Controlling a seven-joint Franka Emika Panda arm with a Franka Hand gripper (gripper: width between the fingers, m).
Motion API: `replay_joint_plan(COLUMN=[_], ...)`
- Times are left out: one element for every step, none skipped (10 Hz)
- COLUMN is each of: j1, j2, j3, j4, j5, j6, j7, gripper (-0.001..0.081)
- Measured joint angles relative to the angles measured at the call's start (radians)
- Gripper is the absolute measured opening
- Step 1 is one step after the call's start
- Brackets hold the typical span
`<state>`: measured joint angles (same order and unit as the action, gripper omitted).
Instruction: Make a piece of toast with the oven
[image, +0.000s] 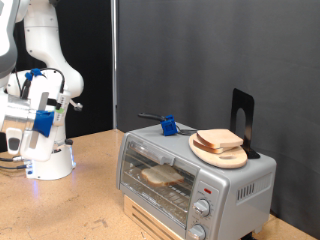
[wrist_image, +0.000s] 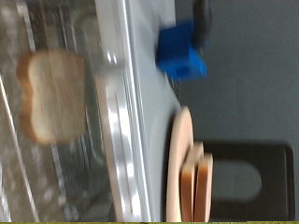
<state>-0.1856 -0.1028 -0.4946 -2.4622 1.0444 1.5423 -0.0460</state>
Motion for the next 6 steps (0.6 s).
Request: replay_joint_plan(j1=[0.001,0.002,0.005,0.008,0.005,-0.002], j2=[0.037,0.066,0.085,0.095,0.095,0.103], j3=[0.002,0.008,0.018,0.029,0.029,0.022], j4=[0.031,0.055,0.068,0.071,0.071,0.082], j5=[0.056,0.130,0.227,0.294,0.269,0.196], j6=[0.007,0.043,0.118,0.172,0.148,0.048], j7=[0.020,0.033,0.030,0.029,0.029,0.006], gripper=[0.0806,0.0806,0.0806,0.0806,0.0806,0.0806])
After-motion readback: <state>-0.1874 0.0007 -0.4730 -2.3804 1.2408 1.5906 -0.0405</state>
